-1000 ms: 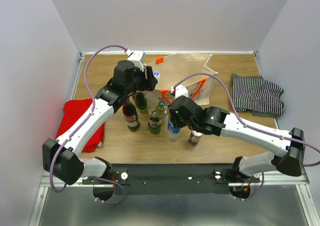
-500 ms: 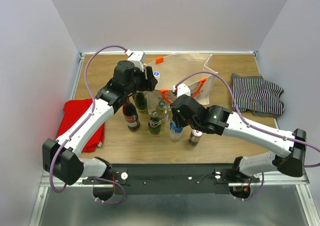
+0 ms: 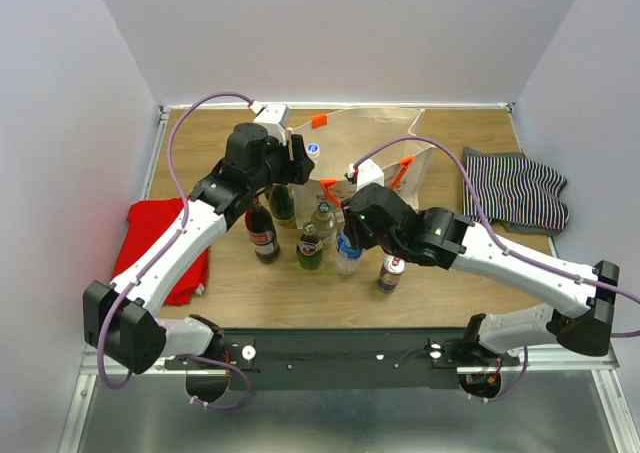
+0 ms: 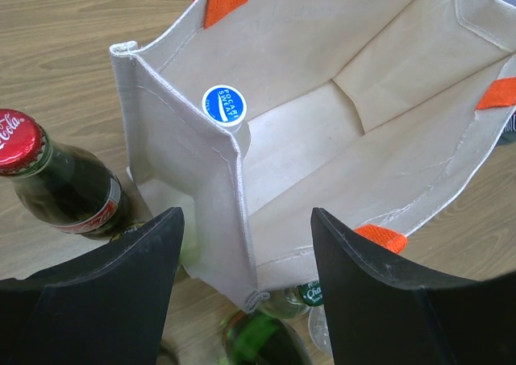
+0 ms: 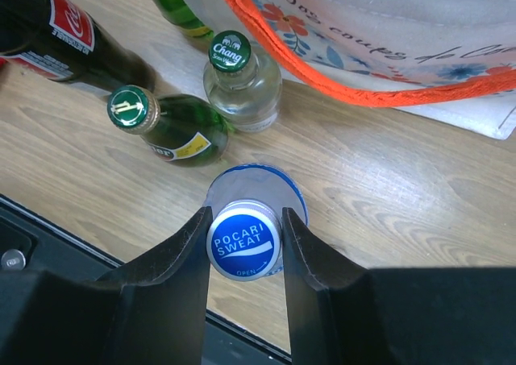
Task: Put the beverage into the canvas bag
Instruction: Pick up the drink from the center of the board, then place the drink in the canvas bag.
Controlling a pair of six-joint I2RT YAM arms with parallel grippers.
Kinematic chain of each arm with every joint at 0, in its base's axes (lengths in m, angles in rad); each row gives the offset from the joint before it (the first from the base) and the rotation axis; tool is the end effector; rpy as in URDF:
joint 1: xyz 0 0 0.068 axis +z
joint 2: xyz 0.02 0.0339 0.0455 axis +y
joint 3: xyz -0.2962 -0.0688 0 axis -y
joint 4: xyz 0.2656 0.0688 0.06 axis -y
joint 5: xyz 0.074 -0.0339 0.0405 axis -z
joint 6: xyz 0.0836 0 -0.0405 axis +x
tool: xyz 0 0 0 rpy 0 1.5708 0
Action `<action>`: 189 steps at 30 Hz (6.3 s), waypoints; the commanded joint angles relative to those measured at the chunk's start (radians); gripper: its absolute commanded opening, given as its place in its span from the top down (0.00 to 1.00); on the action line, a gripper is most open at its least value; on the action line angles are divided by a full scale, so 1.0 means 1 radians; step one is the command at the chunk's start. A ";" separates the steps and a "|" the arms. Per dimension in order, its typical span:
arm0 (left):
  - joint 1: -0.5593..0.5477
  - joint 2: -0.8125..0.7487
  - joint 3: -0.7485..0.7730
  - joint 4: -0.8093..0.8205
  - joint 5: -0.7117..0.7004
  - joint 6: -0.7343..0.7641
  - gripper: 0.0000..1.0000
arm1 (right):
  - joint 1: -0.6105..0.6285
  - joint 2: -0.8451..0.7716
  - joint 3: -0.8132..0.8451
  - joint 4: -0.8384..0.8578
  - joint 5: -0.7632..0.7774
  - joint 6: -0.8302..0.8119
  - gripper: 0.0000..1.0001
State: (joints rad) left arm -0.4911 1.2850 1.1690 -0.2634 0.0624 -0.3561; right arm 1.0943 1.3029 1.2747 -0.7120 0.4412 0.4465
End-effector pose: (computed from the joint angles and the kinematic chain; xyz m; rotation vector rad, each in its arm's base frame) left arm 0.3093 -0.1713 0.3682 0.1771 1.9929 -0.6142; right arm 0.1781 0.2673 0.3507 -0.5020 2.1900 0.3268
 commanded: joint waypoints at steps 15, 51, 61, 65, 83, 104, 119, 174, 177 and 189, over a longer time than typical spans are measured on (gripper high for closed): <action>-0.004 -0.032 -0.054 -0.008 -0.041 -0.001 0.28 | 0.009 -0.108 0.144 0.005 0.113 -0.023 0.99; -0.043 -0.033 -0.118 -0.022 -0.010 0.016 0.43 | 0.009 0.162 0.723 0.232 0.310 -0.469 0.99; -0.056 -0.042 -0.123 -0.017 -0.015 0.014 0.43 | 0.009 0.141 0.703 0.282 0.340 -0.509 0.99; -0.058 -0.044 -0.120 -0.017 -0.018 0.016 0.43 | 0.007 0.134 0.664 0.319 0.334 -0.535 0.99; -0.058 -0.042 -0.103 -0.030 -0.029 0.026 0.43 | -0.165 0.237 0.620 0.358 0.048 -0.490 0.99; -0.061 -0.059 -0.028 -0.111 -0.118 0.005 0.44 | -0.175 0.282 0.407 0.546 -0.078 -0.422 0.99; -0.061 -0.078 -0.046 -0.125 -0.164 -0.006 0.66 | -0.195 0.268 0.269 0.666 -0.088 -0.367 0.99; -0.061 -0.092 -0.054 -0.115 -0.142 -0.012 1.00 | -0.215 0.386 0.112 0.746 -0.160 -0.321 0.99; -0.061 -0.090 -0.057 -0.115 -0.142 -0.012 1.00 | -0.215 0.388 0.106 0.744 -0.157 -0.318 0.99; -0.060 -0.084 -0.060 -0.109 -0.139 -0.017 1.00 | -0.218 0.429 0.114 0.714 -0.145 -0.299 0.99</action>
State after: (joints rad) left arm -0.5518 1.2007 1.1152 -0.3824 -0.0666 -0.3687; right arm 0.8768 1.7050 1.3804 -0.0452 0.3050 0.1078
